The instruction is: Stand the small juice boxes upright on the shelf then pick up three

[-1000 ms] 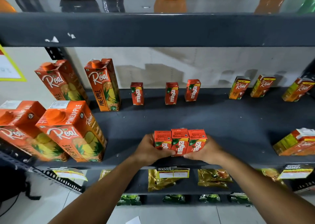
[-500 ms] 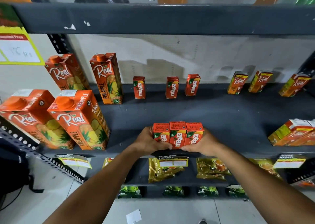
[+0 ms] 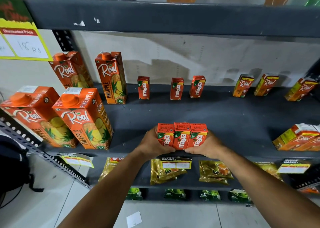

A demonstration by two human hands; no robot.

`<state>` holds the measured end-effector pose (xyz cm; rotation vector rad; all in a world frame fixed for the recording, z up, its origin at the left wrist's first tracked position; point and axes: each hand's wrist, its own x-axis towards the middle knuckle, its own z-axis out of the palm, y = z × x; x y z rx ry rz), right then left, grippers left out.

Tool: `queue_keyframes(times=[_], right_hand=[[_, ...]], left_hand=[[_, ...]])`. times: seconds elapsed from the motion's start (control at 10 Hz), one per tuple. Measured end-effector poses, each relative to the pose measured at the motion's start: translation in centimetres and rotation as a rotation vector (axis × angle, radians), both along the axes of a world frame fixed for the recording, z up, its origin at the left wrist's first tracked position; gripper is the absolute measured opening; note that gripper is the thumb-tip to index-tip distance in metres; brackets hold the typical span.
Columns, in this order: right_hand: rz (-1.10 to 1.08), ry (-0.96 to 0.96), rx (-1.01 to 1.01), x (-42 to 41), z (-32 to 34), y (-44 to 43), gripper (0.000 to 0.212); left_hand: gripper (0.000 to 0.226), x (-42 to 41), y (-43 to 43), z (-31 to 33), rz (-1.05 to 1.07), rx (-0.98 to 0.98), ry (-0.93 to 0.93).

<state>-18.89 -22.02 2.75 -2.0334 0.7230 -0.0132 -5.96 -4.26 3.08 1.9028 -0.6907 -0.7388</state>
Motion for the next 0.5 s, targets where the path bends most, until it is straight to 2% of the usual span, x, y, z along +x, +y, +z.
queue_keyframes(times=[0.2, 0.3, 0.4, 0.5], right_hand=[[0.027, -0.009, -0.008, -0.1, 0.4, 0.2, 0.056], [0.059, -0.037, 0.02, 0.0, 0.8, 0.2, 0.076], [0.093, -0.172, 0.088, -2.2, 1.6, 0.5, 0.127], [-0.003, -0.337, 0.077, -4.4, 1.3, 0.6, 0.126]], left_hand=[[0.068, 0.2, -0.2, -0.3, -0.001, -0.033, 0.025], [0.085, 0.3, 0.1, -0.4, -0.042, -0.097, 0.035], [0.11, -0.6, 1.1, -0.3, -0.032, -0.251, 0.083], [0.105, -1.3, 1.8, -0.2, 0.085, -0.326, 0.081]])
